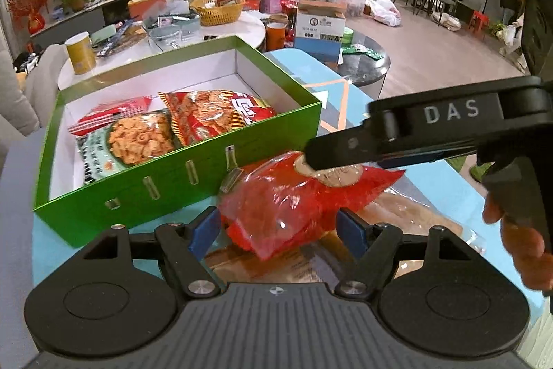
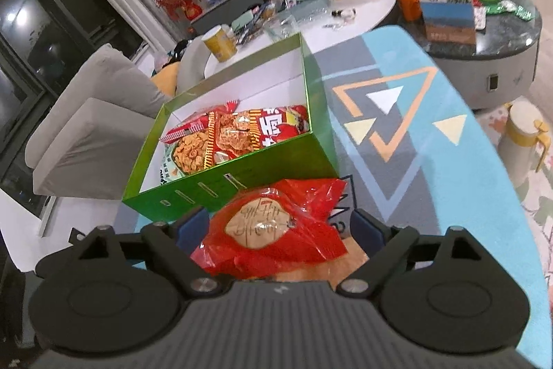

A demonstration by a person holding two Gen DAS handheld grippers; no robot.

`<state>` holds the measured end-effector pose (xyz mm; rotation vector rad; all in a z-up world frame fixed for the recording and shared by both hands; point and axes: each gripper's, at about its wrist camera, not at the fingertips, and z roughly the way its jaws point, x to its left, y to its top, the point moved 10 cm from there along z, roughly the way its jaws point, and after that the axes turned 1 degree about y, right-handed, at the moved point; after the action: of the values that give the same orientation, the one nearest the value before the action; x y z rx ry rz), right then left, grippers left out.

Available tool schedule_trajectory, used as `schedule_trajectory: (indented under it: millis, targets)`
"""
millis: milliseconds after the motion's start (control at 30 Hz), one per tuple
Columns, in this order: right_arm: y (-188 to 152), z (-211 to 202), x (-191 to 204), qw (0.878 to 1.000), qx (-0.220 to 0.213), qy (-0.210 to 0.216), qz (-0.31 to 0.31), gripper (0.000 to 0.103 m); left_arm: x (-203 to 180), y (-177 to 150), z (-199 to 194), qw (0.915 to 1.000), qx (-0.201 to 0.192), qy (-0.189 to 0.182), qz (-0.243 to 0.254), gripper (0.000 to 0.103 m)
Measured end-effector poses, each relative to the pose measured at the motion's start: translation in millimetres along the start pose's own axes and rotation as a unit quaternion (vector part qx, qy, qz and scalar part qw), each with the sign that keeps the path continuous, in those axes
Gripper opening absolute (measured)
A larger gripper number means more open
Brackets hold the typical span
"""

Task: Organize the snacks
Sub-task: 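Close the right gripper on the large red bag's edge, then lift the large red bag with the right gripper toward the green box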

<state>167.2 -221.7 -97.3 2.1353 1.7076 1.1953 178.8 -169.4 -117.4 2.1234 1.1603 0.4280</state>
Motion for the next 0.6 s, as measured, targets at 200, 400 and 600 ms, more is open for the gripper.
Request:
schedule_trajectory:
  millis: [200,400,600]
  targets:
    - [-3,16,0,1.0,0.02,0.018,0.011,0.063,-5,1,18,0.9996,0.014,-0.023,-0.001,0.072]
    - [-9,20,0,0.999,0.034,0.023,0.012,0.062,-12,3,14,0.9993,-0.005,-0.034,0.013,0.07]
    - [-8,-3,14,0.999,0.015,0.029,0.011,0.062,-24,11,-16,0.9982,-0.031,-0.048,0.022,0.066]
